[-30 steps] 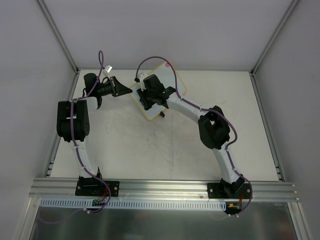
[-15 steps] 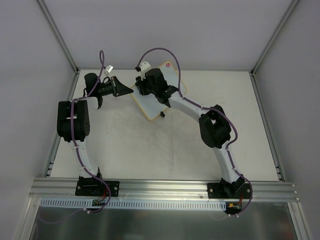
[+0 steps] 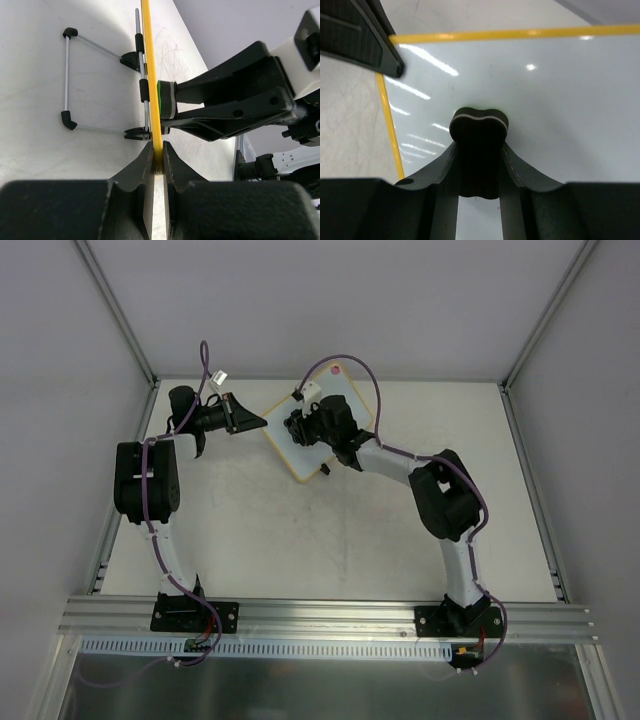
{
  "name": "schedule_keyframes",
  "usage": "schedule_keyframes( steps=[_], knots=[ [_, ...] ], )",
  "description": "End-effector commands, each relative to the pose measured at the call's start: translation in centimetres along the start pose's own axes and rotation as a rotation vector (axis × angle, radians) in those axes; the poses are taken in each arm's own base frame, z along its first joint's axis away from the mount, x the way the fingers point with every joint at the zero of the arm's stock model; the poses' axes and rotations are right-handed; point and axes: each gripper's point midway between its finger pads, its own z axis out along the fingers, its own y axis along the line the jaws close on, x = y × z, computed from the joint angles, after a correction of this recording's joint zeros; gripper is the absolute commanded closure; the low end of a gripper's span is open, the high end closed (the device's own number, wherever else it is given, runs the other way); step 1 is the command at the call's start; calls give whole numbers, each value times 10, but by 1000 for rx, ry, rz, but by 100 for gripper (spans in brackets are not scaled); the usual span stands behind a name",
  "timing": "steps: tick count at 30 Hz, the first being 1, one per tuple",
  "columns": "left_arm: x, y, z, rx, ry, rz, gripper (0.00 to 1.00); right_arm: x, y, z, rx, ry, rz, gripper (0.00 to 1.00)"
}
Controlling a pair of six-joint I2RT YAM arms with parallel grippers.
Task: Erase the whiteboard
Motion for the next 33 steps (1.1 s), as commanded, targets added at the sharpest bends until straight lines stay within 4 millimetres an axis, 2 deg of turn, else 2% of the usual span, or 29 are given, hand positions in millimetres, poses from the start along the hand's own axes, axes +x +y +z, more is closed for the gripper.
schedule_keyframes(
  steps=[1, 9, 11, 13, 14, 22, 27, 33],
  knots=[
    [18, -41, 10, 131, 101, 55, 100, -3, 7, -18, -51, -26, -19, 100],
    [18, -42, 10, 131, 99, 58, 100, 19, 11, -28, -61, 56, -10, 100],
    [18, -42, 10, 131, 99, 57, 100, 28, 12, -29, -62, 118, 1, 100],
    [18, -41, 10, 132, 102, 54, 100, 48, 13, -31, -75, 218, 5, 100],
    [18, -41, 10, 132, 102, 54, 100, 43, 12, -30, -74, 220, 2, 100],
    [18, -41, 10, 130, 100, 54, 100, 77, 14, -43, -80, 376, 9, 100],
    [18, -40, 10, 130, 100, 52, 100, 91, 17, -48, -88, 428, 34, 100],
    [19, -41, 10, 132, 100, 54, 100, 98, 18, -52, -85, 456, 49, 100]
  ],
)
